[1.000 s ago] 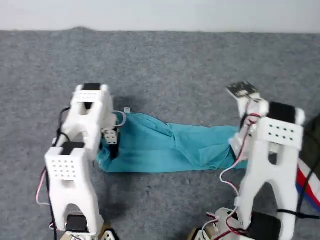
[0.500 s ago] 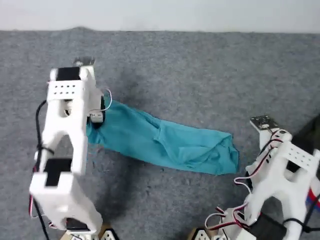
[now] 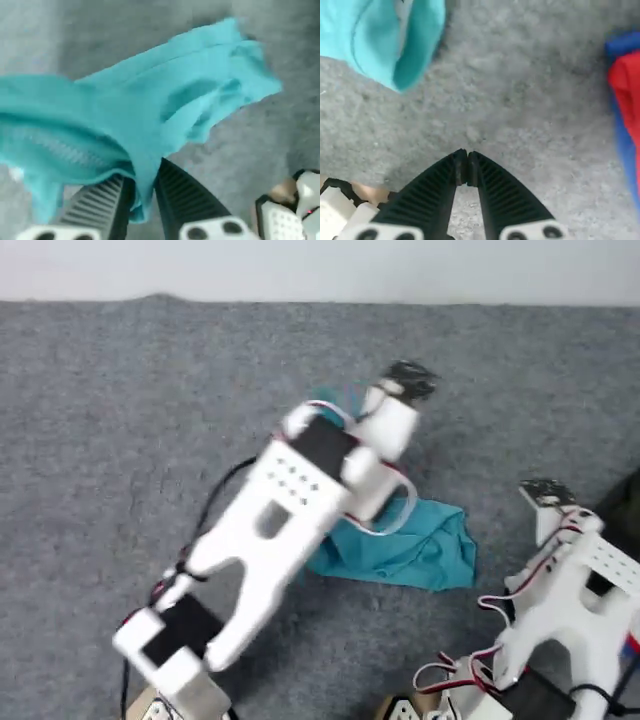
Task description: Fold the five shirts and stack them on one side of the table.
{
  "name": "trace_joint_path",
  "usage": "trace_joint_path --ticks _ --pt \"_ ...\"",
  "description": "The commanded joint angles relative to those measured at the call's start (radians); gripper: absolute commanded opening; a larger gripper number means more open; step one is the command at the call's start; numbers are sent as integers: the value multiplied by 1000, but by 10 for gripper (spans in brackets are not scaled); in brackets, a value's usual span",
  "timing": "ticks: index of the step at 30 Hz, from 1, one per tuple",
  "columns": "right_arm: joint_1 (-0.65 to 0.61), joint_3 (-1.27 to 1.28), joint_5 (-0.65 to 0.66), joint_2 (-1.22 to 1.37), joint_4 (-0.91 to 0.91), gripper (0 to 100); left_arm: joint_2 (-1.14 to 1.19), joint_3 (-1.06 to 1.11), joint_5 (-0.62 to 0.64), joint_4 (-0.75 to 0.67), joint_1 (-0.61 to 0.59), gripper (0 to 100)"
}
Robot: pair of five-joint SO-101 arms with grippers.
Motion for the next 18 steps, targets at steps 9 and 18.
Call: trace_joint_path --ticks 9,18 --pt "257 -38 212 -31 -5 9 400 -438 -11 29 206 15" --pt "268 -60 212 -31 -1 9 503 -444 -11 28 287 125"
